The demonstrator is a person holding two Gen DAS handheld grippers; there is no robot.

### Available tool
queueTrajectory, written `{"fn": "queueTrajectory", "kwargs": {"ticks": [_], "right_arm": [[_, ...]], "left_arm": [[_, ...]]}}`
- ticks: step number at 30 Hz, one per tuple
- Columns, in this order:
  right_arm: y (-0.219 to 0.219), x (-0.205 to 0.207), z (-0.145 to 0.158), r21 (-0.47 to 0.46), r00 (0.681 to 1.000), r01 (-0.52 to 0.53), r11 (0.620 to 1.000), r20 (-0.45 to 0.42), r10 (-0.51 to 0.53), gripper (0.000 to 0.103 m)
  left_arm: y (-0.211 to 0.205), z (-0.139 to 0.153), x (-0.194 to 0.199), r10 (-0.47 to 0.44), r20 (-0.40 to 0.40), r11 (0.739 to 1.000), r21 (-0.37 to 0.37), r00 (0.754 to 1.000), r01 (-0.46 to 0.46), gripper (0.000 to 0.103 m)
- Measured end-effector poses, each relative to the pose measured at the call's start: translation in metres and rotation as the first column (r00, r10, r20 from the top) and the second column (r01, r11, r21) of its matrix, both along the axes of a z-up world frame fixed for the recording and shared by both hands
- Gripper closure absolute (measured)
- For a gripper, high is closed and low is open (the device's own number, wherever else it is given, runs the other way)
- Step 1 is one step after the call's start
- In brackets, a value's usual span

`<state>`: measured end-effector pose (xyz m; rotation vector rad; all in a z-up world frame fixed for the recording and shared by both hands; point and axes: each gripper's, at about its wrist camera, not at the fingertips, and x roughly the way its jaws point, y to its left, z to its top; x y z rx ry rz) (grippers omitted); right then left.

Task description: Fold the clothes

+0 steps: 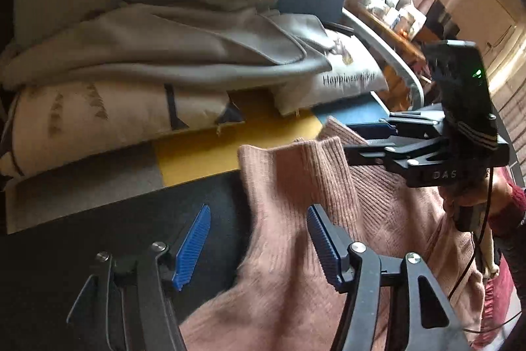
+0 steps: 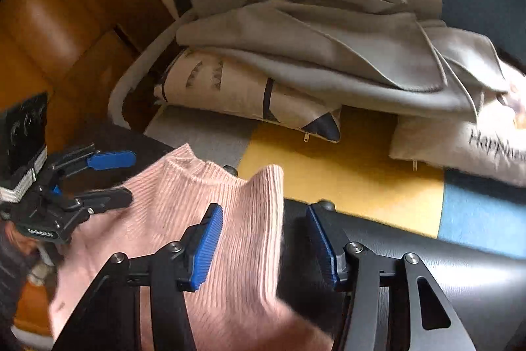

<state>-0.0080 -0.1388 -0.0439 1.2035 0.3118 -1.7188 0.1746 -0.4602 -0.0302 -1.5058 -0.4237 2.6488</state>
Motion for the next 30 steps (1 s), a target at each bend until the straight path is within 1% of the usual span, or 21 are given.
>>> {"fn": "queueTrajectory", "kwargs": {"ticks": [1, 2, 3, 4, 5, 6, 8, 11, 13, 15, 17, 20, 22, 23, 25, 26, 27, 29, 30], "right_arm": [[-0.004, 0.000, -0.001, 0.015, 1.000, -0.006, 1.000, -0.010, 0.006, 0.056], [-0.008, -0.001, -0.003, 0.029, 1.000, -0.011, 1.000, -0.020, 0.012, 0.071], [-0.011, 0.000, -0.003, 0.038, 1.000, -0.017, 0.999, -0.024, 0.018, 0.089], [-0.011, 0.002, -0.001, 0.027, 1.000, -0.025, 0.999, -0.012, 0.025, 0.096], [-0.011, 0.004, 0.002, 0.019, 0.999, -0.030, 0.999, -0.025, 0.031, 0.096], [-0.010, 0.007, 0.005, 0.008, 0.999, -0.034, 0.999, -0.036, 0.034, 0.096], [0.003, 0.018, 0.018, -0.044, 0.999, -0.026, 0.999, -0.036, 0.024, 0.096], [0.024, 0.034, 0.038, -0.121, 0.999, -0.013, 0.993, -0.035, 0.009, 0.096], [0.037, 0.045, 0.051, -0.172, 0.999, -0.005, 0.985, -0.034, -0.001, 0.096], [0.051, 0.056, 0.064, -0.221, 0.999, 0.003, 0.975, -0.031, -0.010, 0.096], [0.073, 0.081, 0.075, -0.262, 1.000, 0.002, 0.965, -0.027, -0.009, 0.096], [0.103, 0.112, 0.077, -0.289, 1.000, 0.016, 0.957, -0.015, -0.021, 0.096], [0.119, 0.130, 0.071, -0.281, 1.000, 0.026, 0.959, -0.008, -0.030, 0.096], [0.126, 0.138, 0.063, -0.268, 1.000, 0.030, 0.963, 0.002, -0.031, 0.096], [0.137, 0.154, 0.049, -0.236, 0.999, 0.032, 0.971, 0.007, -0.031, 0.096], [0.142, 0.162, 0.041, -0.209, 1.000, 0.025, 0.978, -0.005, -0.026, 0.093], [0.146, 0.167, 0.036, -0.193, 1.000, 0.023, 0.981, -0.007, -0.025, 0.092], [0.154, 0.176, 0.028, -0.175, 1.000, 0.015, 0.984, 0.003, -0.015, 0.089], [0.159, 0.180, 0.026, -0.172, 1.000, 0.012, 0.985, 0.010, -0.010, 0.082]], "left_arm": [[0.003, 0.000, -0.002, -0.013, -0.006, 1.000, -0.013, 1.000, 0.012, 0.068], [0.005, 0.000, -0.003, -0.005, -0.005, 1.000, -0.006, 1.000, 0.005, 0.086], [0.006, 0.001, -0.003, 0.002, -0.007, 1.000, 0.001, 1.000, -0.002, 0.098], [0.006, 0.005, 0.000, 0.008, -0.021, 1.000, 0.016, 1.000, -0.008, 0.098], [0.008, 0.009, 0.004, 0.012, -0.038, 1.000, 0.026, 0.999, -0.011, 0.099], [0.012, 0.015, 0.011, 0.010, -0.061, 1.000, 0.018, 0.998, -0.009, 0.099], [0.017, 0.030, 0.027, 0.010, -0.122, 1.000, 0.025, 0.993, -0.007, 0.099], [0.023, 0.055, 0.059, 0.026, -0.214, 0.999, 0.040, 0.977, -0.018, 0.099], [0.030, 0.068, 0.083, 0.029, -0.263, 0.999, 0.032, 0.964, -0.021, 0.099], [0.042, 0.070, 0.104, 0.017, -0.278, 1.000, 0.022, 0.960, -0.012, 0.099], [0.054, 0.072, 0.125, 0.006, -0.293, 1.000, 0.012, 0.956, -0.003, 0.099], [0.071, 0.073, 0.157, -0.011, -0.312, 1.000, -0.001, 0.950, 0.011, 0.099], [0.083, 0.064, 0.172, -0.014, -0.291, 1.000, -0.002, 0.957, 0.014, 0.098], [0.088, 0.058, 0.179, -0.014, -0.278, 1.000, -0.010, 0.960, 0.012, 0.098], [0.092, 0.046, 0.194, 0.001, -0.249, 1.000, 0.002, 0.968, -0.001, 0.095], [0.091, 0.040, 0.203, 0.017, -0.239, 1.000, 0.013, 0.971, -0.015, 0.094], [0.089, 0.036, 0.213, 0.039, -0.229, 0.999, 0.036, 0.973, -0.031, 0.091], [0.082, 0.032, 0.232, 0.091, -0.221, 0.995, 0.071, 0.971, -0.077, 0.088], [0.078, 0.032, 0.239, 0.122, -0.226, 0.990, 0.098, 0.967, -0.102, 0.086]]}}
